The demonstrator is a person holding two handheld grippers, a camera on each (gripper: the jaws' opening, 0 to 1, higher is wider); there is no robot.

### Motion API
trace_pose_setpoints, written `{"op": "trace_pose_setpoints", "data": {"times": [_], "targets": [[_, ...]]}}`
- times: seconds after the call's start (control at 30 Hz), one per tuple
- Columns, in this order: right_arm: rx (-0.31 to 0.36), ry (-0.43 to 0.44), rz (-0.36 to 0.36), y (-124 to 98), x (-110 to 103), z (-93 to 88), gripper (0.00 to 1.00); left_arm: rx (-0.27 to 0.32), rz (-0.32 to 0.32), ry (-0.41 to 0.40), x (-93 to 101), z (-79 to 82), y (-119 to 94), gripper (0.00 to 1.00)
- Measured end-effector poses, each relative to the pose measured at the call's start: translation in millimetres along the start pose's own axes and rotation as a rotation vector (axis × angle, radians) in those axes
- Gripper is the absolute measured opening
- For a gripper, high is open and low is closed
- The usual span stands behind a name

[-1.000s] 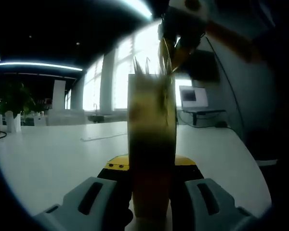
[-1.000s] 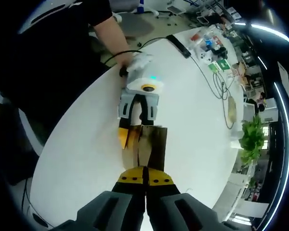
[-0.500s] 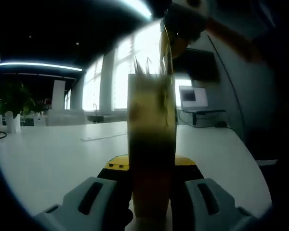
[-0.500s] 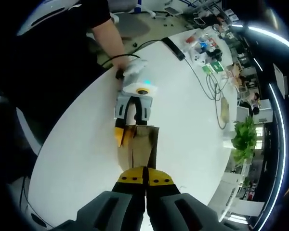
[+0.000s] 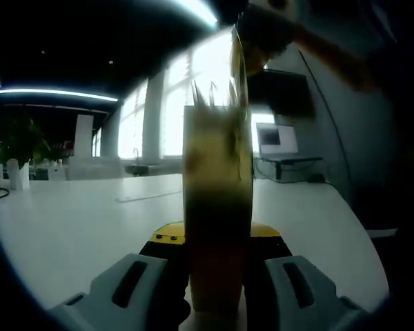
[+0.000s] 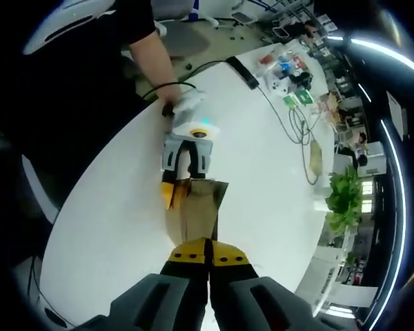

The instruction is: Extract single mask from mask box in order stack masks on table

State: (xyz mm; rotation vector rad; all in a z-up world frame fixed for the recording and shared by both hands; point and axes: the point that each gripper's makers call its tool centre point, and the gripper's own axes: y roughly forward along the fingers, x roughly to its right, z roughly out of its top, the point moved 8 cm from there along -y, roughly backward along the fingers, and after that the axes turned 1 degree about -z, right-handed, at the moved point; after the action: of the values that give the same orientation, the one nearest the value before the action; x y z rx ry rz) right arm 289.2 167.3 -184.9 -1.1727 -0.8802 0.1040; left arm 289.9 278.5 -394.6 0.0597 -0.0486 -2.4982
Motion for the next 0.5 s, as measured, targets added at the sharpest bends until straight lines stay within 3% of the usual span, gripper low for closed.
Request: {"op": "trace_pose_setpoints", "data": {"times": [0.5], "targets": [[-0.001,0.003,-0.049,-29.8,8.3,1.0,0.00,0.000,0.000,0.000,-0.2,0.0,-0.2,0.20]]}}
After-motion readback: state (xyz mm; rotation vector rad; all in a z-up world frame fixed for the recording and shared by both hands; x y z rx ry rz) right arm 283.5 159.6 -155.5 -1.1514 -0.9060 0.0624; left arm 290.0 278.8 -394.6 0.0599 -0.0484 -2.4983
